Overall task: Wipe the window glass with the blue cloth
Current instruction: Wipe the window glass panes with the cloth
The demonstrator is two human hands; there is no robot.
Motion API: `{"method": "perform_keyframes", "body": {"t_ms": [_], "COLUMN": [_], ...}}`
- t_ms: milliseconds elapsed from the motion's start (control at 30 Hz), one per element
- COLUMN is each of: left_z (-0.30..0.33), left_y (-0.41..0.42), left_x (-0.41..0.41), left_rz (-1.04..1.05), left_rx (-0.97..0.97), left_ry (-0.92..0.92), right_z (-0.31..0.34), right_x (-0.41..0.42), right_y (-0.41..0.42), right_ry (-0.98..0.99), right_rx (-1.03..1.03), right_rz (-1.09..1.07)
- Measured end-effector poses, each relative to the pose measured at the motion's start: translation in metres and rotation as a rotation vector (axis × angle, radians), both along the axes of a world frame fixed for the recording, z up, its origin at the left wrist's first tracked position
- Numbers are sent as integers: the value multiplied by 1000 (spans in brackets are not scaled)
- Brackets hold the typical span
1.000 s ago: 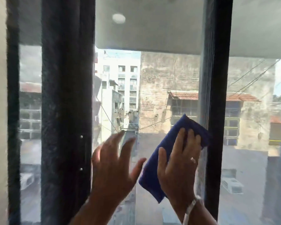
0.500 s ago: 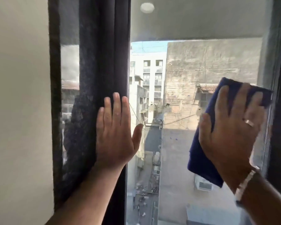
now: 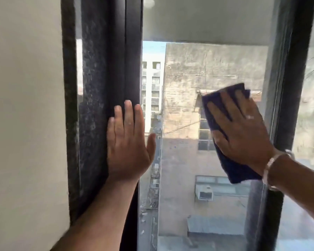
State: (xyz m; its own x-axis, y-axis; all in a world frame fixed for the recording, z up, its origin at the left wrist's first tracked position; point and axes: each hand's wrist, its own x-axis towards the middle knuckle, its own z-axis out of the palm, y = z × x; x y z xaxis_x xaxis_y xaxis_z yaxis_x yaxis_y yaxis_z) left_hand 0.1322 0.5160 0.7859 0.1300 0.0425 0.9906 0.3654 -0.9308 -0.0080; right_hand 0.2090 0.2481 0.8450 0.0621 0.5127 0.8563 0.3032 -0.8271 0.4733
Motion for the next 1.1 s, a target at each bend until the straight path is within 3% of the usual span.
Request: {"method": "perform_keyframes", "body": {"t_ms": [100,200,333,467,567,600,700,767,833,900,967,1033,1100], "left_z": [-1,-2,-5,-3,-3,-3,-4,-4,-3,-3,-2,-2,-4], "left_y": [1,3,4,2,1,2,3,3,2,1,1,1,3], "left_x": [0,1,0,1,1,1,1,2,1,-1,-1,0,0], "left_rz": [-9,-5,11,25,17,20,36,44,30,22,20,9,15], "left_rx": [3,42,50,35,31,34,59,63,44,36,30,27,34], "left_ry": [-20,-37,-21,-21,-22,-27,-29,-36,-35,-25,-11,-8,-15], "right_z": [29,-9,-65,-23,21,21,-27,-62,-68,-50,-16,12,16], "right_x": [-18,-24,-8,5,-11,-18,-28,-23,-8,6,9,-1,-15], "right_y": [65,95,22,-31,24,49,93,73,30,-7,-12,17,55], "right_ry": [17,-9,-3,25,82,87,21,-19,-10,34,36,34,67], "right_rx": [204,-52,-361,-61,276,292,-2,-195,-242,-164,58,318,390], "right_rz": [9,88,81,-1,3,29,145,164,102,4,-3,-1,20]}}
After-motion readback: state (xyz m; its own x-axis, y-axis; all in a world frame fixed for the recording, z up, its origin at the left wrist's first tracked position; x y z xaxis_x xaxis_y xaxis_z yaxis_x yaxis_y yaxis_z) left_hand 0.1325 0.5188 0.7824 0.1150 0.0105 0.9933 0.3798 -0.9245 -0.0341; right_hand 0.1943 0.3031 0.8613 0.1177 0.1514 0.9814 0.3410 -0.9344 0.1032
